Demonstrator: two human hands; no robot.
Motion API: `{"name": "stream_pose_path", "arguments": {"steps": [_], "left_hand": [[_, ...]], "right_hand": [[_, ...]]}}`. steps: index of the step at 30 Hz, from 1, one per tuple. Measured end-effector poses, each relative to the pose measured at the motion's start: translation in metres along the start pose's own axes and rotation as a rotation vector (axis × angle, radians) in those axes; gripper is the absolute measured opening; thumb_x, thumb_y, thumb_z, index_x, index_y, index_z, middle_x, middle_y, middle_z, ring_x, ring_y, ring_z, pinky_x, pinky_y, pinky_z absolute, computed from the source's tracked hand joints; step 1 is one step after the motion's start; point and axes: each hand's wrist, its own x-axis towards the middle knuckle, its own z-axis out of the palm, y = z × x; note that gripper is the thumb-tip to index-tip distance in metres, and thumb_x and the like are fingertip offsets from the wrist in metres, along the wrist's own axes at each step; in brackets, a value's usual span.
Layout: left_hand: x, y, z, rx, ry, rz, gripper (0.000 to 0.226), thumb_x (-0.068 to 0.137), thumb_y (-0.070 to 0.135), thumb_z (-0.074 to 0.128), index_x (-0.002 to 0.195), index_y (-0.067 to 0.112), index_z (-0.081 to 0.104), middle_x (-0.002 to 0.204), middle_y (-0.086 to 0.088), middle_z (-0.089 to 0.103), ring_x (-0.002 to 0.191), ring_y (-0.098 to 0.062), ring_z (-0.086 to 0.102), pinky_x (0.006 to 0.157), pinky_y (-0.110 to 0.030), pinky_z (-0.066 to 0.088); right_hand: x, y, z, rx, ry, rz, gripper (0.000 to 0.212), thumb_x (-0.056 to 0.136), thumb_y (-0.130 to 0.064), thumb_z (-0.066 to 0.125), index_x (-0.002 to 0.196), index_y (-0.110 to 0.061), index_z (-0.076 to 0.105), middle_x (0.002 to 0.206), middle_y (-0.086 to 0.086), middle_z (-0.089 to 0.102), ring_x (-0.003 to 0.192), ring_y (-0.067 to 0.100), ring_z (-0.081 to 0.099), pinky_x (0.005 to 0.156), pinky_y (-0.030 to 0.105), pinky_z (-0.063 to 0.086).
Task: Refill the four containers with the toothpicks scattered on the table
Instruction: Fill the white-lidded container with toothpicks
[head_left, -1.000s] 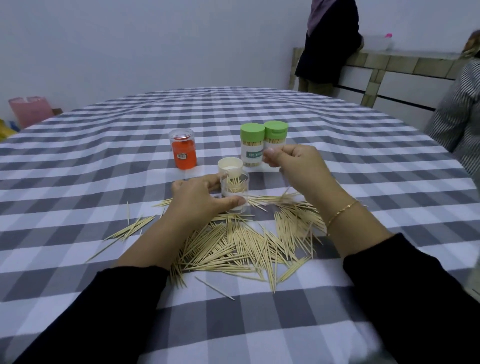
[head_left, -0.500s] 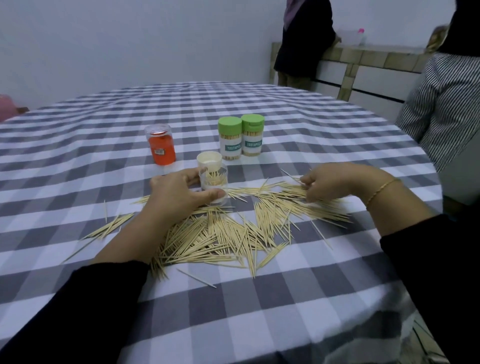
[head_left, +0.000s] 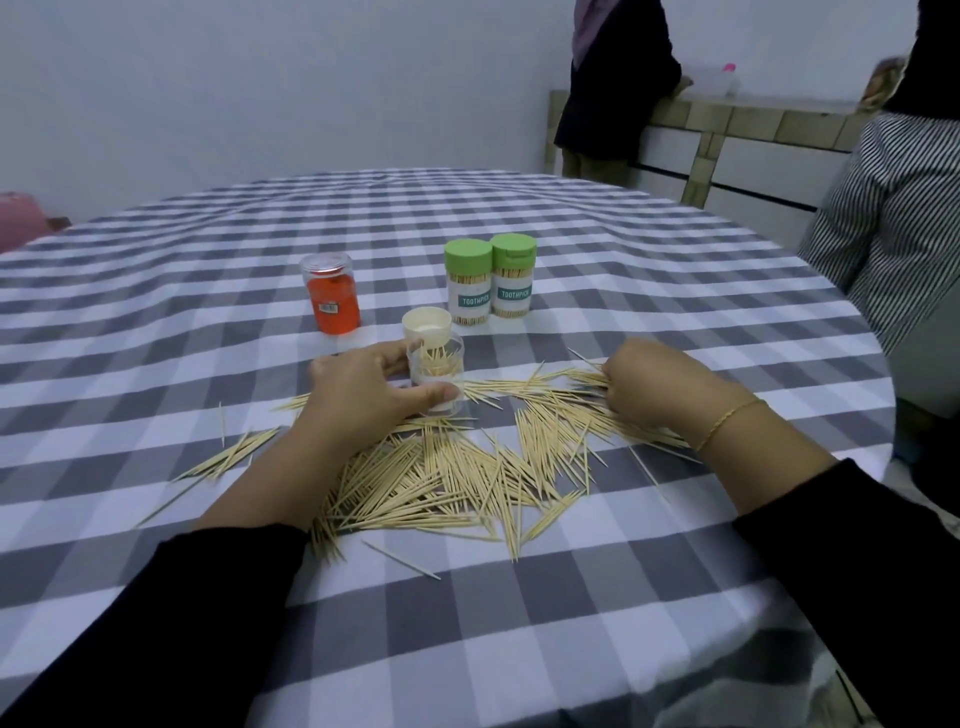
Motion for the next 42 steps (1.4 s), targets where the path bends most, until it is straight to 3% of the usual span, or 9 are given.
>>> {"name": "stream_pose_path", "arguments": {"steps": [8,12,18,21,25,28,31,35,42], "left_hand": [[-0.004,0.004,-0.002,-0.024,0.016,0.005,0.099,0.047,0.080,0.059,0.135,0.033,0.055,0.118,0.013,0.067,0.126,-0.022,0.047,0.110,-0.046,0.033],[-0.005,0.007,-0.002,-0.019,0.020,0.013,0.095,0.050,0.077,0.060,0.134,0.033,0.055,0.119,0.012,0.067,0.128,-0.020,0.046,0.112,-0.045,0.030],[-0.005,0.007,-0.002,-0.004,0.036,0.013,0.076,0.066,0.065,0.070,0.134,0.034,0.055,0.118,0.012,0.068,0.129,-0.017,0.045,0.109,-0.035,0.025],[-0.006,0.009,-0.002,0.014,0.034,0.009,0.075,0.069,0.063,0.070,0.136,0.033,0.053,0.121,0.011,0.067,0.130,-0.017,0.044,0.107,-0.034,0.023],[-0.006,0.011,-0.002,0.047,0.030,0.001,0.072,0.071,0.063,0.069,0.136,0.036,0.052,0.121,0.011,0.067,0.131,-0.015,0.041,0.093,-0.026,0.016],[-0.005,0.009,-0.001,0.048,0.035,0.006,0.073,0.069,0.065,0.069,0.135,0.037,0.053,0.120,0.012,0.067,0.131,-0.014,0.043,0.096,-0.027,0.017],[-0.004,0.007,0.000,0.040,0.051,0.009,0.076,0.065,0.068,0.070,0.133,0.037,0.055,0.120,0.013,0.067,0.130,-0.017,0.044,0.102,-0.029,0.022],[-0.002,0.003,0.002,0.018,0.053,0.000,0.077,0.063,0.070,0.071,0.131,0.038,0.057,0.116,0.015,0.068,0.127,-0.019,0.046,0.108,-0.034,0.028],[-0.003,0.004,0.001,0.016,0.057,0.001,0.077,0.064,0.068,0.072,0.132,0.038,0.056,0.117,0.018,0.067,0.127,-0.019,0.044,0.108,-0.036,0.029]], "right_hand": [[-0.006,-0.011,0.004,0.033,0.139,0.050,0.021,0.093,-0.008,0.049,0.109,-0.005,0.061,0.089,0.006,0.043,0.079,0.023,0.045,0.069,0.030,0.041],[-0.001,-0.013,0.001,0.050,0.101,0.059,0.021,0.091,-0.006,0.050,0.109,-0.007,0.061,0.085,0.005,0.047,0.078,0.023,0.047,0.068,0.029,0.041],[0.008,-0.025,-0.019,0.266,0.107,0.037,0.014,0.095,-0.012,0.048,0.101,-0.009,0.060,0.079,0.005,0.054,0.074,0.024,0.051,0.050,0.027,0.032],[0.009,-0.037,-0.034,0.479,0.140,-0.021,0.019,0.098,-0.011,0.043,0.099,-0.011,0.061,0.091,0.008,0.062,0.078,0.023,0.055,0.058,0.029,0.039],[0.007,-0.062,-0.043,1.003,0.221,-0.095,0.018,0.099,-0.015,0.045,0.089,-0.018,0.060,0.087,0.004,0.066,0.071,0.014,0.056,0.062,0.027,0.045],[0.009,-0.082,-0.045,1.365,0.309,-0.117,0.021,0.098,-0.011,0.047,0.084,-0.019,0.059,0.081,0.003,0.066,0.083,0.021,0.065,0.080,0.033,0.053],[0.010,-0.098,-0.041,1.658,0.353,-0.105,0.026,0.098,-0.007,0.046,0.078,-0.020,0.058,0.074,0.001,0.064,0.080,0.020,0.065,0.083,0.035,0.055],[0.012,-0.103,-0.033,1.783,0.457,-0.070,0.027,0.098,-0.010,0.047,0.077,-0.021,0.060,0.075,0.001,0.067,0.084,0.025,0.068,0.087,0.047,0.054],[0.010,-0.109,-0.037,1.969,0.524,-0.149,0.020,0.098,-0.011,0.047,0.087,-0.021,0.061,0.082,0.007,0.069,0.093,0.030,0.067,0.090,0.045,0.053]]}}
